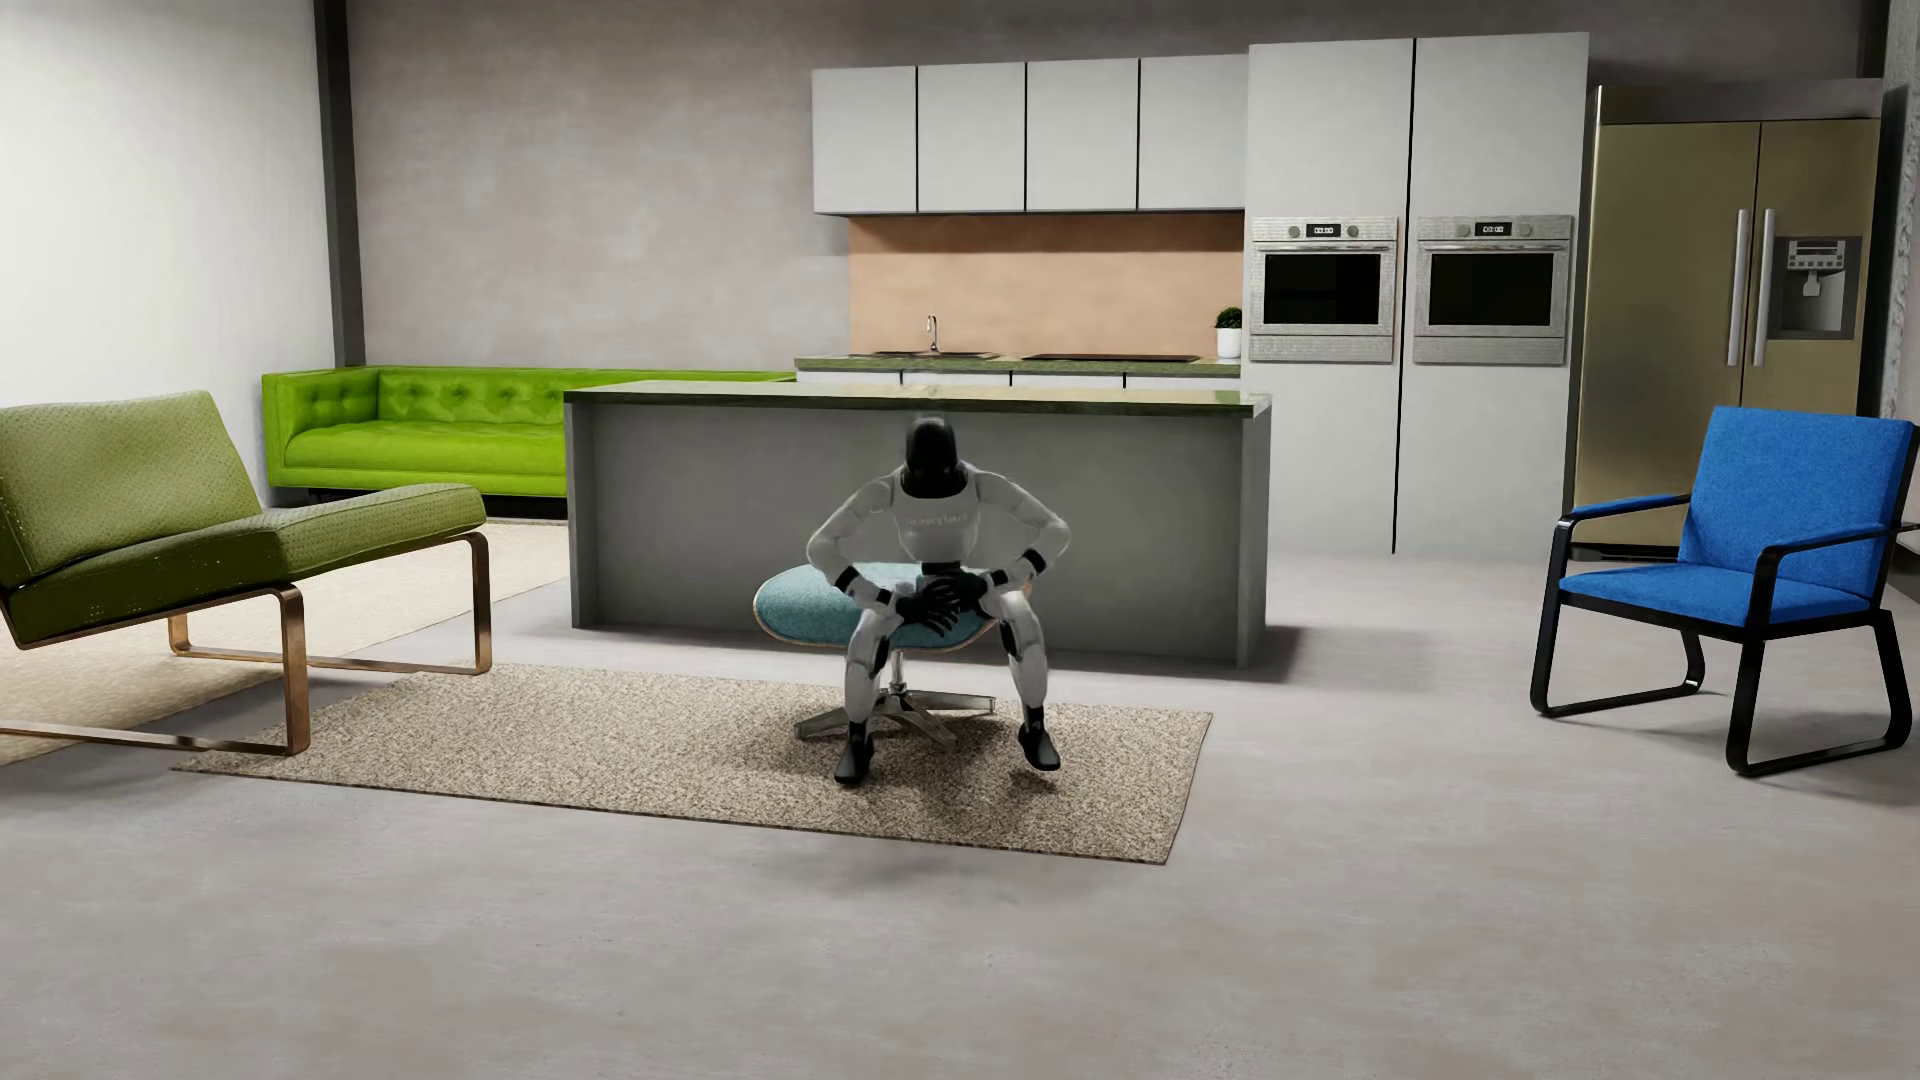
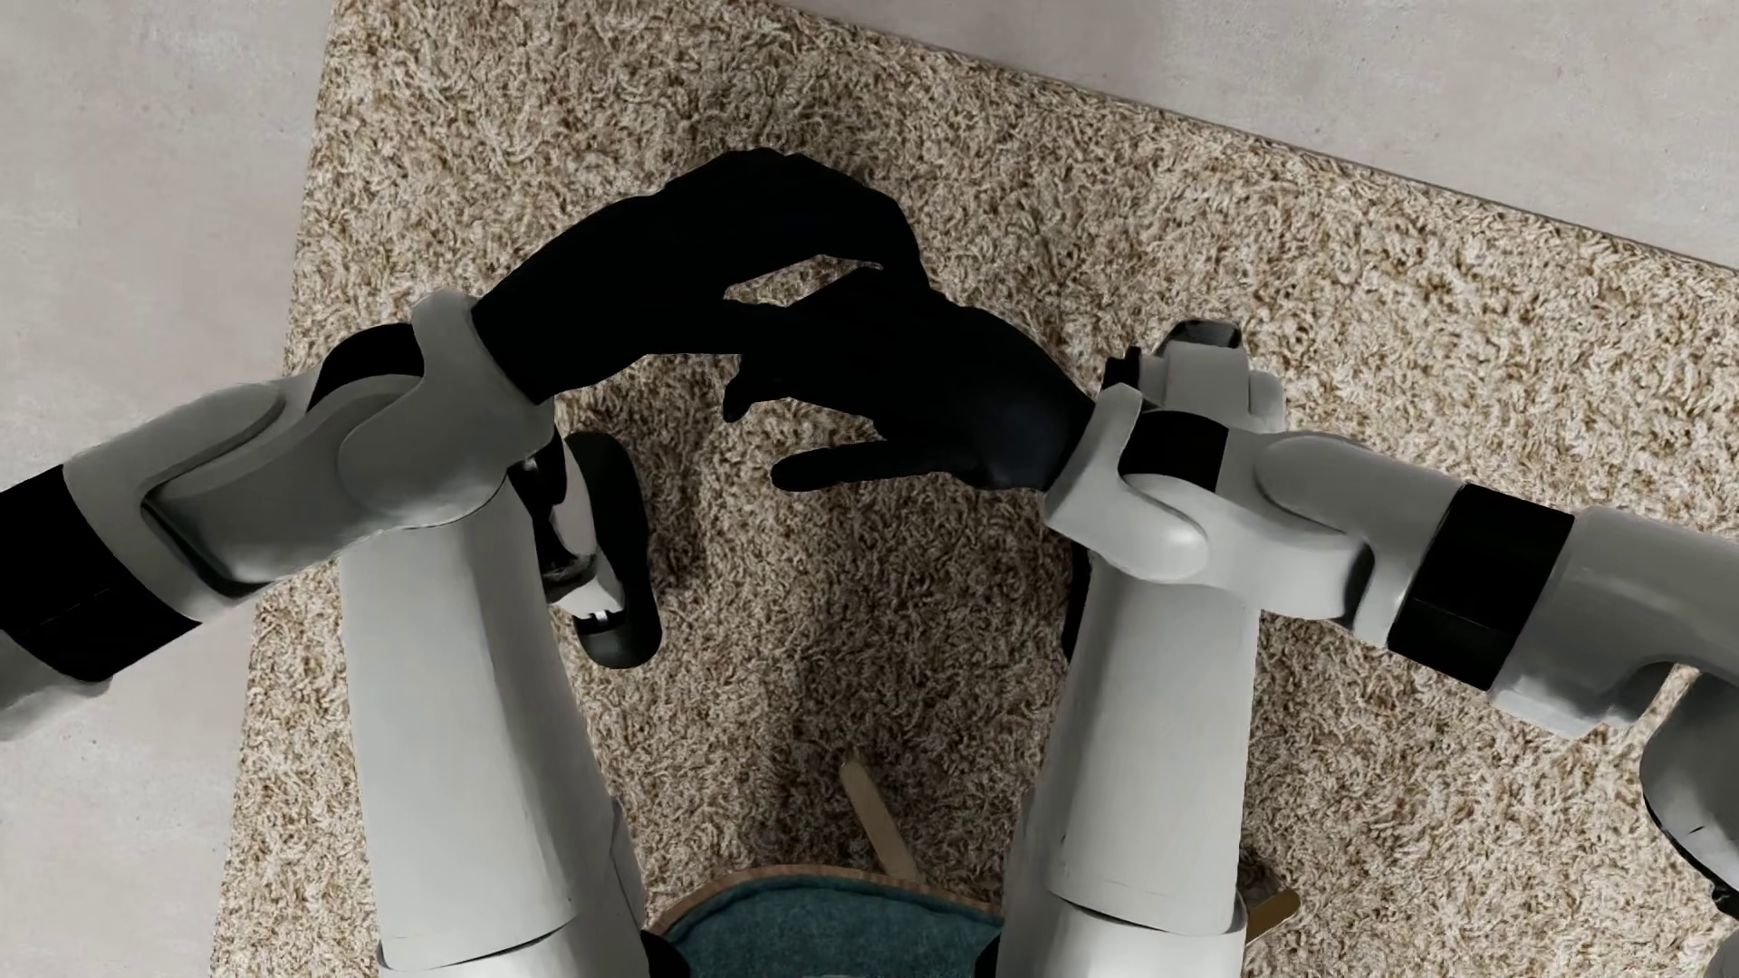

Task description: Stand up from the chair

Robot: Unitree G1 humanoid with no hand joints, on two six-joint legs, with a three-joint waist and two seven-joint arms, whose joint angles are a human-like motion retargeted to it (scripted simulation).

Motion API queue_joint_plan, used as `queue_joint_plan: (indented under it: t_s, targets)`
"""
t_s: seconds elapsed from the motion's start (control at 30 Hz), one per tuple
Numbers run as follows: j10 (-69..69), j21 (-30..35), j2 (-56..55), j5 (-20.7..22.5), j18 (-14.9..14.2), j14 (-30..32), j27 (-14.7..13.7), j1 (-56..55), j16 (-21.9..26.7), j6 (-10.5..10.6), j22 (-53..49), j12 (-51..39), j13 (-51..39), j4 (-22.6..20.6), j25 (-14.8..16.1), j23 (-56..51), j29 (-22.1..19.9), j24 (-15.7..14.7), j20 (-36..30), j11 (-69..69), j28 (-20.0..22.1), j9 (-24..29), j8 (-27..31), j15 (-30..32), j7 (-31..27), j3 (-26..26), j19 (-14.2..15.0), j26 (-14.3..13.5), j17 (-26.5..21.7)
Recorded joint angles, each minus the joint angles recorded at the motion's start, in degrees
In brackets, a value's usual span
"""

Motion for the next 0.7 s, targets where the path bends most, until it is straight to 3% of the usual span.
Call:
queue_joint_plan:
  t_s: [0.07, 0.17, 0.23, 0.33, 0.43, 0.5, 0.53, 0.6, 0.7]
  targets:
    - [-3.5, -0.6, 1.8, 0.2, 1.1, -1.0, -0.4, 1.7, -1.1, -0.2, 1.7, -0.3, 0.9, -0.5, -0.6, 1.9, 0.2, 0.9, -0.5, -3.8, -0.2, 0.2, -1.2, -0.5, 0.8, 0.0, -0.6, -0.3, 1.1]
    - [-15.9, -4.1, 8.6, 0.2, 2.5, 0.2, 0.4, 9.0, -7.2, -0.3, 9.9, 4.6, 5.5, -1.9, -2.8, 10.6, 5.6, 4.2, 3.2, -16.2, -4.9, -1.4, -3.4, 1.2, 2.7, 0.0, -1.4, 1.7, 6.7]
    - [-28.6, -8.4, 16.3, 0.0, 3.7, 3.0, 1.0, 17.0, -14.2, -0.3, 19.8, 7.6, 10.1, -3.0, -5.6, 20.9, 12.4, 8.3, 5.2, -28.5, -11.1, -3.3, -5.4, 4.1, 4.5, 0.0, -2.3, 3.6, 13.7]
    - [-50.6, -16.0, 31.0, 0.1, 4.8, 9.2, 1.4, 31.8, -27.4, -0.3, 40.2, 12.2, 17.5, -4.4, -9.9, 41.4, 25.3, 16.4, 8.2, -49.9, -22.6, -7.9, -9.1, 9.9, 6.9, 0.1, -3.7, 5.9, 27.8]
    - [-72.3, -22.7, 47.4, 0.2, 5.8, 16.1, 3.1, 48.6, -41.4, 0.2, 61.7, 18.3, 25.5, -6.4, -13.0, 60.4, 34.3, 23.6, 11.2, -69.9, -28.7, -15.0, -13.9, 15.8, 10.0, 0.2, -4.9, 7.9, 40.2]
    - [-86.8, -27.4, 58.5, 1.5, 7.5, 20.4, 8.5, 60.3, -46.9, 0.3, 68.2, 24.3, 31.7, -8.9, -9.3, 65.3, 40.0, 22.9, 14.4, -82.5, -31.3, -20.9, -16.8, 19.0, 10.6, 0.0, -6.9, 13.3, 44.3]
    - [-93.1, -28.9, 63.8, 2.0, 8.6, 22.2, 8.5, 65.7, -48.0, 0.5, 68.6, 27.9, 35.0, -10.0, -9.0, 64.0, 43.8, 22.3, 16.1, -88.2, -32.6, -24.2, -18.2, 20.4, 10.5, 0.1, -7.5, 14.7, 44.2]
    - [-101.5, -31.6, 71.9, 2.6, 10.1, 23.8, 5.8, 73.9, -47.7, 0.6, 66.2, 34.3, 41.6, -11.7, -8.8, 56.5, 49.4, 20.7, 19.5, -95.3, -36.1, -30.2, -20.0, 21.1, 9.8, 0.5, -8.7, 13.9, 41.3]
    - [-107.0, -38.5, 78.2, 2.4, 10.8, 24.7, 5.4, 79.6, -46.3, 1.8, 63.2, 42.5, 49.8, -13.4, -3.8, 49.1, 48.1, 15.5, 25.1, -97.7, -31.7, -38.5, -21.6, 18.0, 8.9, 0.9, -11.1, 14.2, 35.5]
